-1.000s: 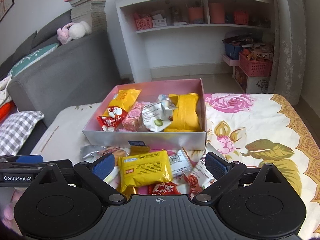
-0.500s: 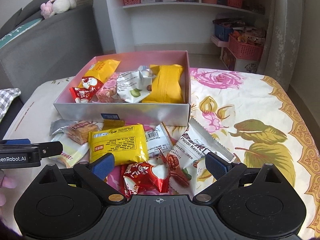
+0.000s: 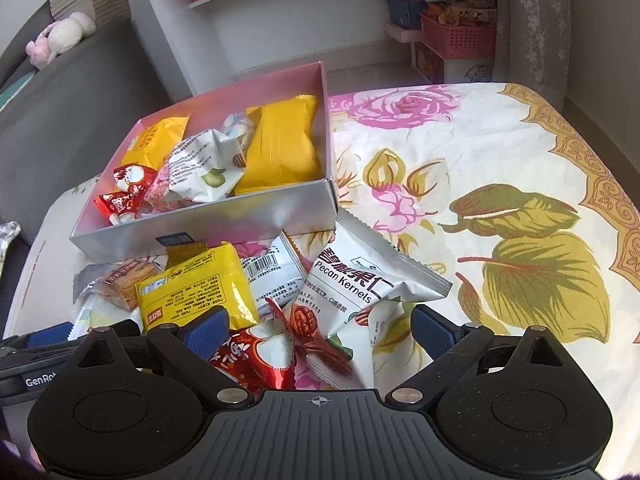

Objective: Organize snacks
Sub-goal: 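Withdraw both tools from the box back over the snack pile, then grasp the pale green cake packet with the left tool while the right tool grasps a red candy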

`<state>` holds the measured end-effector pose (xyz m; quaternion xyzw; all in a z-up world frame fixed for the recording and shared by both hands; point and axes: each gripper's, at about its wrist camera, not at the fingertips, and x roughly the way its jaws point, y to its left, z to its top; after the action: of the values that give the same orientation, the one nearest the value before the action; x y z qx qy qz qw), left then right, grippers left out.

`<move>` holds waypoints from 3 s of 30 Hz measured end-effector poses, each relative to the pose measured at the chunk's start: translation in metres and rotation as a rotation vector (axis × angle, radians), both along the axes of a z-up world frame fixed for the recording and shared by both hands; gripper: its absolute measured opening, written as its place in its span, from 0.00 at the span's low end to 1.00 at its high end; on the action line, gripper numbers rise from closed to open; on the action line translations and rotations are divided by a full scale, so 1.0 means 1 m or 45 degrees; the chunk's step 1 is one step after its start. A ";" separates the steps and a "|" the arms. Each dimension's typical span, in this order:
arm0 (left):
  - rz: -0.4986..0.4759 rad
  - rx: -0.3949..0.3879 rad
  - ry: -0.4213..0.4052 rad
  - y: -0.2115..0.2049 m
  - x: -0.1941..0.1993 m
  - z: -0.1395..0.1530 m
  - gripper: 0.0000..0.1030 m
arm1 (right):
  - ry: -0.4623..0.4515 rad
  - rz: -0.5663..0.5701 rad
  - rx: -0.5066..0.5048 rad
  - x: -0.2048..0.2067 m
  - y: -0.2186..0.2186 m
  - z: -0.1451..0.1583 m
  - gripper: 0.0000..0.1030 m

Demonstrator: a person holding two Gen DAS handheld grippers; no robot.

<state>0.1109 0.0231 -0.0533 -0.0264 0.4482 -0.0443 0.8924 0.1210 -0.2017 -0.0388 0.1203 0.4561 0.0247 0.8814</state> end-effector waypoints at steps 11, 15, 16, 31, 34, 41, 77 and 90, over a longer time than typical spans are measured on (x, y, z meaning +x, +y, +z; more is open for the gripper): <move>-0.132 0.081 0.004 0.034 -0.021 0.000 0.98 | 0.035 0.004 -0.038 -0.003 -0.006 0.000 0.96; -0.174 0.110 0.018 0.043 -0.030 0.002 0.99 | 0.038 0.011 -0.061 -0.007 -0.008 0.001 0.96; -0.174 0.109 0.025 0.046 -0.032 0.002 0.99 | 0.035 0.013 -0.071 -0.008 -0.008 0.002 0.96; -0.017 -0.116 0.076 0.038 -0.017 0.017 0.98 | 0.054 -0.077 0.073 -0.012 -0.016 0.015 0.96; 0.080 -0.123 0.077 0.033 -0.009 0.016 0.98 | 0.072 -0.078 0.075 -0.010 -0.013 0.012 0.96; 0.240 -0.010 0.066 0.028 0.002 0.006 0.94 | 0.094 -0.053 0.046 -0.010 -0.004 0.004 0.96; -0.010 0.114 -0.018 0.022 -0.012 0.005 0.71 | 0.119 0.003 -0.018 -0.021 0.027 -0.001 0.86; 0.037 0.024 0.007 0.035 -0.012 0.013 0.42 | 0.093 0.080 0.038 -0.026 0.026 0.010 0.40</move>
<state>0.0985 0.0579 -0.0404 -0.0248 0.4507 -0.0269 0.8919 0.0946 -0.1755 -0.0287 0.1200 0.4910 0.0547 0.8611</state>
